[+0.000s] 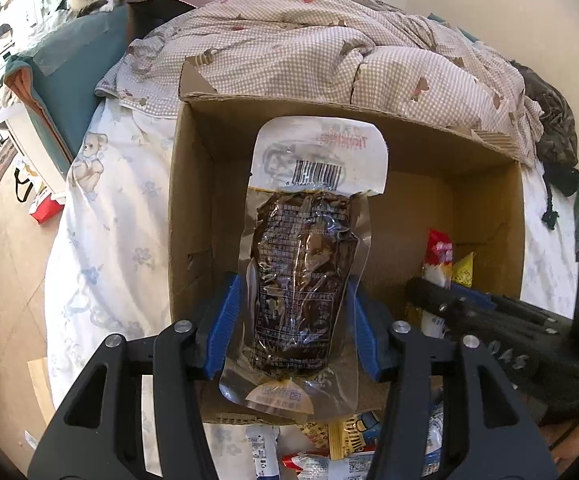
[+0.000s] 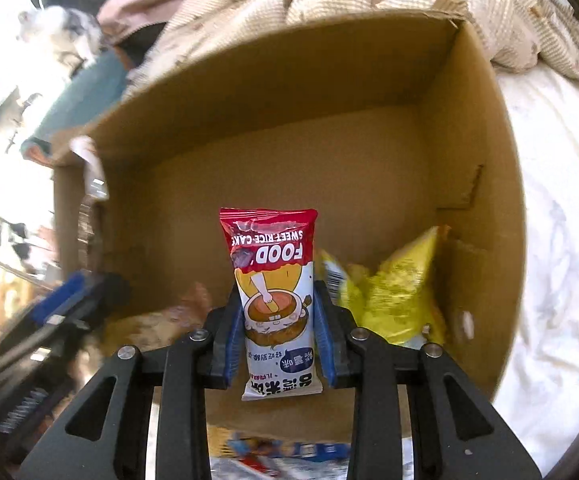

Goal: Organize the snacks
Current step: 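Carry the jerky pouch with the left gripper while the right gripper carries the rice cake packet into the box, then open both grippers to release the jerky pouch and rice cake packet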

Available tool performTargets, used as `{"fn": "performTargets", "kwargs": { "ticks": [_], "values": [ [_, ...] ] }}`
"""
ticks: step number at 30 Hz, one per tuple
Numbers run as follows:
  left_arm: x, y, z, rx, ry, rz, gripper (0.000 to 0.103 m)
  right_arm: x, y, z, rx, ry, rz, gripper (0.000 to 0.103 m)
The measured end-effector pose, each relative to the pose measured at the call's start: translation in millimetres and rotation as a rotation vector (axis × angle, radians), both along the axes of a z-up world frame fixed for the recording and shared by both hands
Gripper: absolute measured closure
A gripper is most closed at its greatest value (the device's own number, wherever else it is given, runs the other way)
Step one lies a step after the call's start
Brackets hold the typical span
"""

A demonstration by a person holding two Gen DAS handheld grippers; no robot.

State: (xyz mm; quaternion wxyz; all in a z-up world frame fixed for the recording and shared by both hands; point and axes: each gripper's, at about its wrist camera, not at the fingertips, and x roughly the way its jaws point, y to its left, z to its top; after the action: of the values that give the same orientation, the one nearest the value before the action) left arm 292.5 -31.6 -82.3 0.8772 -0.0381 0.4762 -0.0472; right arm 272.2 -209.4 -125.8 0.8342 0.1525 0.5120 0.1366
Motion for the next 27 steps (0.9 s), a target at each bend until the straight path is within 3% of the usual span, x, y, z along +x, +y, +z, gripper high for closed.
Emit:
{"fn": "performTargets", "kwargs": {
  "ticks": [5,11,13,14,15,16,18,27],
  "values": [
    [-1.7,1.1,-1.5,-0.004,0.007,-0.001,0.051,-0.8,-12.3,3.8,0.126,-0.006,-0.039,0.067],
    [-2.8,-1.1,1.2,0.006,-0.018,-0.004,0.048,-0.4,-16.6,4.1,0.169,0.001,-0.064,0.066],
    [-4.5,-2.3,3.4,0.006,-0.025,-0.006,0.047,0.0,-19.8,3.2,0.209,0.009,-0.064,0.049],
    [-5.6,-2.6,5.0,0.005,-0.029,-0.005,0.044,-3.0,-24.4,5.6,0.221,-0.004,-0.069,0.034],
    [-6.9,-2.1,6.8,0.001,-0.038,0.001,0.031,-3.1,-25.1,10.2,0.221,-0.022,-0.075,0.027],
    [-9.2,-1.0,9.6,-0.004,-0.054,0.011,0.015,-3.6,-25.5,14.4,0.214,-0.044,-0.08,0.027],
    [-14.9,3.1,16.4,-0.018,-0.089,0.038,0.0,-4.7,-26.7,23.2,0.197,-0.08,-0.082,0.027],
    [-28.9,10.7,34.3,-0.005,-0.12,0.029,0.0,-17.2,-38.0,41.7,0.17,-0.117,-0.11,0.027]
  ]
}}
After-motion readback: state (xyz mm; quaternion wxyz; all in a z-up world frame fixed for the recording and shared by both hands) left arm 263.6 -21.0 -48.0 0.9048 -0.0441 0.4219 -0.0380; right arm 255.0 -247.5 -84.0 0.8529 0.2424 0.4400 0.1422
